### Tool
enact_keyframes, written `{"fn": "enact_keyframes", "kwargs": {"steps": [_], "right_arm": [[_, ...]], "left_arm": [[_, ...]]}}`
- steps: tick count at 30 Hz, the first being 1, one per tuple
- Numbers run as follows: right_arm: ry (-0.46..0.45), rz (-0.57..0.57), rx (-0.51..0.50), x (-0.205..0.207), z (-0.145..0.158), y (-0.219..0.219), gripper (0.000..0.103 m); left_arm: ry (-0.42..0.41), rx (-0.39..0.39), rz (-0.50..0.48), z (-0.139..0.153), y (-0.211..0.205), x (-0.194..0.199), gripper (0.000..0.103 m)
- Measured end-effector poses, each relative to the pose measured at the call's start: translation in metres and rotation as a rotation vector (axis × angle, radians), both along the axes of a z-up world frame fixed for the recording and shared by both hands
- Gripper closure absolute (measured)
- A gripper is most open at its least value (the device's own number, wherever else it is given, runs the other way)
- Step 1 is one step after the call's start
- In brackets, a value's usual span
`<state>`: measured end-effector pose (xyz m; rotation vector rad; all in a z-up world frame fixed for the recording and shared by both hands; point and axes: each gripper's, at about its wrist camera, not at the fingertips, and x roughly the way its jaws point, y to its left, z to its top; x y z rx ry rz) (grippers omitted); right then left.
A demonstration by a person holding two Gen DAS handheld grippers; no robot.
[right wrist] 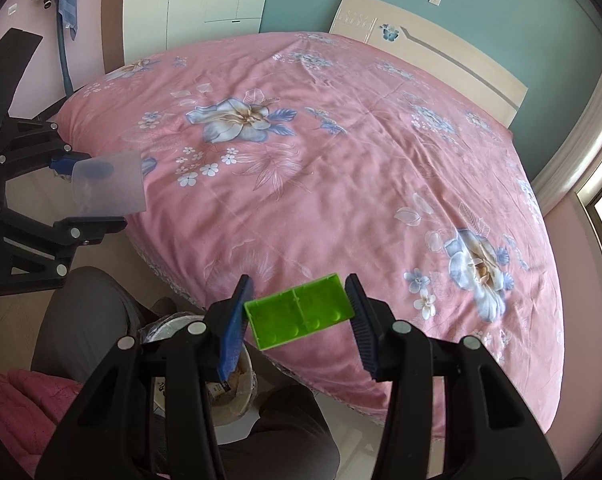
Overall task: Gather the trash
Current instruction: 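Carry the clear cup and green brick with both tools over the trash bin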
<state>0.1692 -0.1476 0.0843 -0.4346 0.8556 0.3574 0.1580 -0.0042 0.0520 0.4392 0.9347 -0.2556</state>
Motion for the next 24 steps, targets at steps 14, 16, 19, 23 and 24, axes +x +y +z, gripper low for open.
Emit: {"fn": "enact_keyframes", "kwargs": {"steps": [14,16,19,23,24], "right_arm": [[0.234,0.014,0.012,0.002,-0.118,0.015,0.055],[0.274,0.015,0.010,0.002,-0.137,0.017,0.055],[0.337,0.014,0.003,0.003,-0.168,0.019,0.055],[0.418,0.003,-0.004,0.003,-0.208,0.020,0.055],[0.437,-0.001,-0.004,0.003,-0.218,0.020,0.055]], "left_arm": [[0.209,0.025,0.000,-0.106,-0.001,-0.003,0.052],[0.244,0.017,0.004,-0.122,0.000,-0.002,0.052],[0.296,0.015,0.013,-0.146,-0.001,0.000,0.052],[0.357,0.031,0.022,-0.178,-0.003,0.002,0.052],[0.373,0.032,0.024,-0.186,-0.003,0.002,0.052]]}}
